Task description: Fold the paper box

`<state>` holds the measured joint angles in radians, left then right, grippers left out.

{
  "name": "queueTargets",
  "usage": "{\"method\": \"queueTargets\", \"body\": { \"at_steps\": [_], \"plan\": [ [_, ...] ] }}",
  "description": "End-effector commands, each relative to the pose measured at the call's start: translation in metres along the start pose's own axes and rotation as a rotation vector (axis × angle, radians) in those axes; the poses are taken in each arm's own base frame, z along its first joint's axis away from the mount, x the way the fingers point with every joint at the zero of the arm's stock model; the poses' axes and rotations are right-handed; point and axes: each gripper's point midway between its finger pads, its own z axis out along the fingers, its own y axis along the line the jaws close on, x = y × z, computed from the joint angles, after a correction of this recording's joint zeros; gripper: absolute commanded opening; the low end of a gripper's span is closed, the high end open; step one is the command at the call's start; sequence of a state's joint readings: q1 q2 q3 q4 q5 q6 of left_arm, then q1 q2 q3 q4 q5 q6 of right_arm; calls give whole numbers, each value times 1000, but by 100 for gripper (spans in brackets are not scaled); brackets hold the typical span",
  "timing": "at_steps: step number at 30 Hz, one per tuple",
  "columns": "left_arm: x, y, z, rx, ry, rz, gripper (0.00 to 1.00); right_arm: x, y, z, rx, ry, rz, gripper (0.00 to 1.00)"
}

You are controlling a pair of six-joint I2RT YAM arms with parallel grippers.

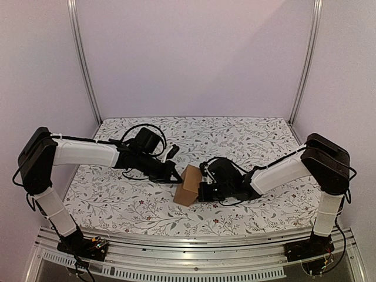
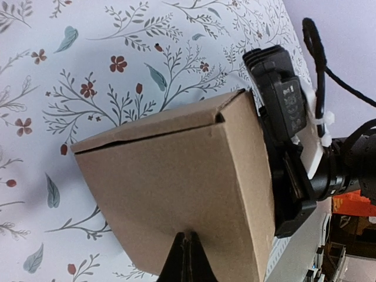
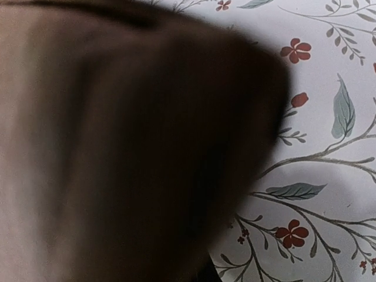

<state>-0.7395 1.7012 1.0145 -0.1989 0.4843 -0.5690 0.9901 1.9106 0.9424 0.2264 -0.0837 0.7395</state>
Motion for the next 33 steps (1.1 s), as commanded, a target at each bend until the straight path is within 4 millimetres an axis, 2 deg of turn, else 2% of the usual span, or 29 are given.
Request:
{"method": "queueTargets", "body": {
  "at_steps": [1,7,13,22,33],
  "plan": [
    [2,-12,-1,18,-3,23,0,5,-13,7,-21,-15,56,0],
    [0,-17,-1,14,0,31,0,14,-31,13,-42,-31,136,0],
    [-1,-19,2,9,6,30,0,20,-49,8,-5,-33,153,0],
    [-8,-17,5,-22,4,40,0,28,-80,-21,107,-54,139,0],
    [-22,-10,-11,-119,-36,81,0,19,-95,-62,241,-100,72,1]
  ]
}}
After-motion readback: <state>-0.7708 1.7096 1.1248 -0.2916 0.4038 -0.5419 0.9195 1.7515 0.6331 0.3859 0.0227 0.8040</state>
